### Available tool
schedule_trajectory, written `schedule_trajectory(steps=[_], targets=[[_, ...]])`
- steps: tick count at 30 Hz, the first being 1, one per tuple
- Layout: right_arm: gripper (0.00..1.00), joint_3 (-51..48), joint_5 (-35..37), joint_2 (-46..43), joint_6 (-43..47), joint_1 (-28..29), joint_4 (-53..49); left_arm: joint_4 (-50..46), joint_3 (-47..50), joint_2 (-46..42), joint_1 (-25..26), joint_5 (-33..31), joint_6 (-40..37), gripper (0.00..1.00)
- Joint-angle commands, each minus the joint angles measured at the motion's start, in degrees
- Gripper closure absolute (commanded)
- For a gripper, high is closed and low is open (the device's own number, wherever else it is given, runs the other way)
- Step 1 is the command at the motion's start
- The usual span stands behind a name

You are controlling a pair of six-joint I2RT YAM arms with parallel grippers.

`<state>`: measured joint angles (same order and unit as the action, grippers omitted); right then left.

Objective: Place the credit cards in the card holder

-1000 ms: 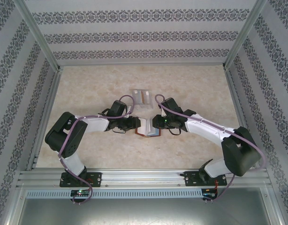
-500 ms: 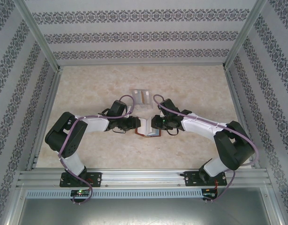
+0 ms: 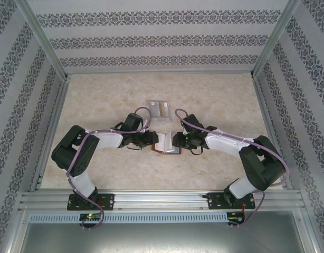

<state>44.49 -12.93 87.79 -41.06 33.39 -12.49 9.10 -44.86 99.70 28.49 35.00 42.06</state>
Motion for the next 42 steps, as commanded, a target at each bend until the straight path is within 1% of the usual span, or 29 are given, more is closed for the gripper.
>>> schedule_trajectory(steps=[1,4,8,13,17,22,24,27,33,36,42], targets=[[0.71,-0.44,-2.38,0.61,-1.27,0.50,3.10,2.15,1.25,0.63,0.07,0.85,1.15,0.65],[0.75,-0.24,-2.23,0.69,-1.19,0.93,3.70,2.05,1.11,0.67,0.07,1.03,1.26,0.66],[0.76,-0.01,-2.12,0.91,-0.71,0.82,3.66,2.51,1.25,0.82,0.10,1.14,1.50,0.67],[0.73,-0.02,-3.26,1.42,-1.19,0.85,4.82,3.19,1.44,0.92,0.10,1.19,1.92,0.68],[0.66,-0.61,-1.07,0.90,-1.57,0.66,3.82,3.23,1.39,1.10,0.07,1.20,1.95,0.68],[0.66,-1.58,-0.64,0.57,-1.98,0.51,4.41,3.54,1.53,1.26,0.07,1.10,2.12,0.71],[0.67,-1.58,-1.20,1.22,-2.22,0.53,4.93,3.84,1.61,1.43,0.14,1.12,2.32,0.72],[0.71,-1.64,-2.29,2.12,-3.00,0.84,6.45,4.43,1.67,1.65,0.09,1.39,2.59,0.73],[0.76,-2.04,-2.84,1.79,-3.69,1.72,8.75,4.65,1.73,1.82,0.10,1.56,2.91,0.75],[0.77,-1.80,-3.32,1.43,-3.60,1.92,9.10,4.95,1.76,1.88,0.08,1.61,2.95,0.76],[0.75,-2.03,-4.16,0.41,-3.24,2.02,10.63,5.61,2.05,1.98,0.11,1.76,3.24,0.77]])
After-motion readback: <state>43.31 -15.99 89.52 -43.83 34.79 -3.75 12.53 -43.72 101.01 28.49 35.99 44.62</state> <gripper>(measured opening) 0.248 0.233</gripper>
